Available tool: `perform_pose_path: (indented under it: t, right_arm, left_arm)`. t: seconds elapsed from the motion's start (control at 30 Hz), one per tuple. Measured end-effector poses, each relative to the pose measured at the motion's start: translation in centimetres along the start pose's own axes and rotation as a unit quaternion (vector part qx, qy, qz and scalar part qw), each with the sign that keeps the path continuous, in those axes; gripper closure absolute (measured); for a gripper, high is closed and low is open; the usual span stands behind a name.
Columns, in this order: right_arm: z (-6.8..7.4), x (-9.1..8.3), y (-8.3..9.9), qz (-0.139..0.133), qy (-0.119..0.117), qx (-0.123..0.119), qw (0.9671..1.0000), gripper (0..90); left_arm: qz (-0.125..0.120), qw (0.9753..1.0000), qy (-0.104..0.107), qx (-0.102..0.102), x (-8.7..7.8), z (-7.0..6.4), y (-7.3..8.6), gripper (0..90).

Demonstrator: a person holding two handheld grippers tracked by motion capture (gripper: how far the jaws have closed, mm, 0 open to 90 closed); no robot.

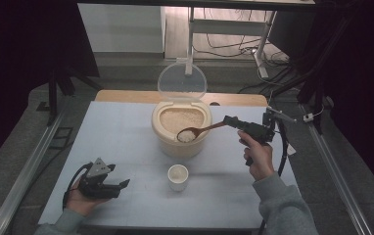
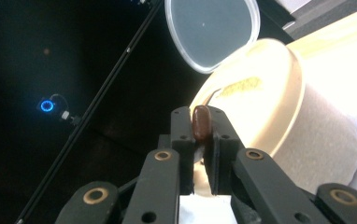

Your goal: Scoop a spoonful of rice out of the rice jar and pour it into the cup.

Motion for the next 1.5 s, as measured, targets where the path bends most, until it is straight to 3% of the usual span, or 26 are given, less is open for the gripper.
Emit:
perform_pose_path:
  t: [0.53, 1.27, 1.5]
  right_arm:
    - [0.4, -0.4, 3.3, 0.048, -0.012, -0.007, 0.9988, 82.6]
    - [-1.1, 0.9, 6.0, 0.108, 0.028, -0.033, 0.9932, 82.6]
    - [-0.5, 1.3, 6.2, 0.122, 0.041, -0.065, 0.9895, 82.6]
  left_arm:
    - [0.001, 1.0, -0.001, -0.001, 0.0, 0.0, 0.0, 21.8]
    - [0.002, 1.0, -0.001, 0.0, 0.1, 0.1, 0.1, 21.8]
    - [0.003, 1.0, -0.001, 0.0, 0.1, 0.1, 0.1, 21.8]
Point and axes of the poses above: each handheld gripper's, and its own axes: x roughly forward along the jaws, y roughly out of its underside, z roughly to its left, the point moved 8 cm from there along x, roughly forward along the jaws, and after that the axes turned 12 degrees about -x, right-handed, at the moved point
